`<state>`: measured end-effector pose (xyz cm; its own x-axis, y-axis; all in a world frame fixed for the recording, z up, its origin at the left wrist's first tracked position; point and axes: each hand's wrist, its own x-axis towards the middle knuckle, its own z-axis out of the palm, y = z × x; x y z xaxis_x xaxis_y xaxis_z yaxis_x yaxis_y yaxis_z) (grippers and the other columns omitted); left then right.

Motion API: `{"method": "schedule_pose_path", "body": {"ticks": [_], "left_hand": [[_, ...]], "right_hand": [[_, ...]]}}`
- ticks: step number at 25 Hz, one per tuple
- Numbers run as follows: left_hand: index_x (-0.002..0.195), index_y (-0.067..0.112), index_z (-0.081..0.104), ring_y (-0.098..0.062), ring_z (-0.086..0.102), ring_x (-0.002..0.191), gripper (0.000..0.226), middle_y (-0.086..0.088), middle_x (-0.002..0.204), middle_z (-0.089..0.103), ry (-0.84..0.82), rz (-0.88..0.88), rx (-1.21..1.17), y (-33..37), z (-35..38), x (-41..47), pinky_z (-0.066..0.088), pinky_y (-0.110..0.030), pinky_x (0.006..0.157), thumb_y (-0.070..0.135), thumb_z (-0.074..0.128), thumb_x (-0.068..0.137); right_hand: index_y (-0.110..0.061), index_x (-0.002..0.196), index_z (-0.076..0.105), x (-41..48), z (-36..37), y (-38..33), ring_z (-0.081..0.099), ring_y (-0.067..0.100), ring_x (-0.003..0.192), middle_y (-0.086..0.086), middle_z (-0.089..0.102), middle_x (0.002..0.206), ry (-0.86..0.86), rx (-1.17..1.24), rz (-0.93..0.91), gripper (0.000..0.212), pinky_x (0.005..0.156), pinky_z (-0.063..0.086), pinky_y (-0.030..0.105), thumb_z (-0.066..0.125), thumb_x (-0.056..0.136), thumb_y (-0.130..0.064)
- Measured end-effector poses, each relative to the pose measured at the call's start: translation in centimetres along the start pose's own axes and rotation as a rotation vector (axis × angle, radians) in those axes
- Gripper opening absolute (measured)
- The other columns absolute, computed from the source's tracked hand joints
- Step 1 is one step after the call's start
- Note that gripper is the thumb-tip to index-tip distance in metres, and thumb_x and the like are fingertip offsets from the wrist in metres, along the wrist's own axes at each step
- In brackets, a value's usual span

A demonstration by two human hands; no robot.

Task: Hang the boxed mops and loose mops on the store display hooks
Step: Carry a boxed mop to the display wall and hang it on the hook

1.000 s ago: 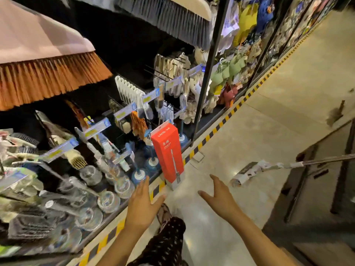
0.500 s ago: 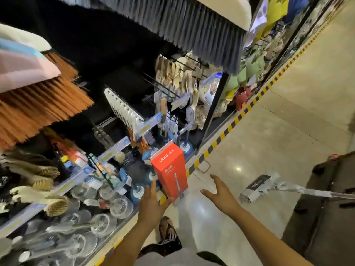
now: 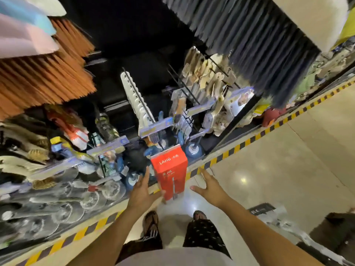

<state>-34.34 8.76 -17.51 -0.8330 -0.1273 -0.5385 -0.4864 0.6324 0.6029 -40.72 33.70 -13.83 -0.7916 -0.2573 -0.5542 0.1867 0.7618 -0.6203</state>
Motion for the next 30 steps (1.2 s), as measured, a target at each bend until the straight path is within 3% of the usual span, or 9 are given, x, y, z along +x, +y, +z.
{"method": "schedule_pose_path", "body": {"ticks": [3,7,12,15,17,20,23,26,30], "left_hand": [[0.154,0.029,-0.011,-0.036,0.031,0.143,0.117,-0.011,0.163,0.014,0.032,-0.073,-0.222,0.5,1.6,1.4,0.042,-0.051,0.105,0.045,0.077,0.078],[0.155,0.033,-0.004,-0.029,0.013,0.15,0.122,-0.001,0.164,0.006,0.181,-0.153,-0.412,0.5,4.4,3.1,0.029,-0.053,0.115,0.054,0.076,0.066],[0.156,0.032,-0.001,-0.017,0.016,0.148,0.123,0.003,0.164,0.007,0.361,-0.173,-0.714,-0.3,8.8,5.6,0.036,-0.052,0.111,0.046,0.077,0.062],[0.155,0.037,-0.002,-0.009,0.015,0.146,0.124,0.009,0.162,0.012,0.409,-0.141,-0.752,-0.9,9.5,7.5,0.033,-0.048,0.115,0.053,0.076,0.06],[0.154,0.039,-0.002,0.002,0.023,0.142,0.123,0.018,0.157,0.017,0.399,-0.087,-0.812,-1.9,10.1,9.0,0.04,-0.038,0.111,0.05,0.078,0.062],[0.155,0.039,0.002,0.036,0.025,0.117,0.117,0.027,0.149,0.025,0.401,-0.012,-0.827,-3.6,10.9,11.4,0.037,0.0,0.091,0.042,0.079,0.067],[0.15,0.05,0.004,0.029,0.04,0.116,0.112,0.041,0.136,0.038,0.365,0.049,-0.838,-4.9,11.2,13.6,0.039,0.003,0.085,0.041,0.081,0.069],[0.145,0.059,0.0,0.017,0.046,0.122,0.116,0.033,0.139,0.041,0.342,0.09,-0.847,-5.4,11.1,14.7,0.042,-0.003,0.091,0.051,0.083,0.064],[0.149,0.054,0.007,0.01,0.046,0.127,0.11,0.034,0.141,0.042,0.332,0.146,-0.848,-6.1,11.4,13.8,0.042,-0.006,0.092,0.049,0.082,0.07]], "right_hand": [[-0.019,0.155,0.011,2.6,-1.7,1.4,0.029,0.026,0.143,0.004,0.026,0.158,-0.144,-0.093,-0.048,0.093,0.113,0.031,0.043,0.068,0.085,-0.045],[-0.015,0.155,0.008,6.6,-3.5,2.9,0.032,0.026,0.141,0.007,0.032,0.155,-0.218,-0.174,-0.092,0.098,0.112,0.032,0.038,0.071,0.084,-0.042],[-0.015,0.154,0.006,13.1,-2.2,4.4,0.032,0.026,0.14,0.008,0.031,0.152,-0.333,-0.138,-0.145,0.098,0.109,0.038,0.039,0.074,0.084,-0.025],[-0.014,0.154,0.005,15.9,-0.5,4.1,0.029,0.018,0.142,0.001,0.031,0.151,-0.312,0.029,-0.169,0.101,0.096,0.041,0.009,0.075,0.082,-0.009],[-0.017,0.154,0.007,17.7,0.7,3.9,0.036,0.013,0.138,0.001,0.037,0.15,-0.313,0.07,-0.219,0.103,0.1,0.044,0.016,0.078,0.079,-0.009],[-0.02,0.152,0.012,19.9,2.3,4.1,0.053,0.0,0.119,-0.004,0.05,0.134,-0.347,0.122,-0.297,0.101,0.09,0.051,0.019,0.077,0.077,0.0],[-0.017,0.145,0.021,21.7,3.6,4.7,0.058,0.008,0.115,0.0,0.053,0.128,-0.354,0.186,-0.344,0.09,0.085,0.054,0.025,0.073,0.077,0.01],[-0.029,0.137,0.026,22.2,4.5,5.0,0.057,0.007,0.115,-0.008,0.055,0.124,-0.311,0.219,-0.361,0.089,0.09,0.053,0.028,0.075,0.074,0.01],[-0.033,0.138,0.023,21.0,5.1,5.0,0.056,0.002,0.116,-0.013,0.055,0.124,-0.254,0.234,-0.327,0.094,0.09,0.05,0.022,0.079,0.071,0.002]]}}
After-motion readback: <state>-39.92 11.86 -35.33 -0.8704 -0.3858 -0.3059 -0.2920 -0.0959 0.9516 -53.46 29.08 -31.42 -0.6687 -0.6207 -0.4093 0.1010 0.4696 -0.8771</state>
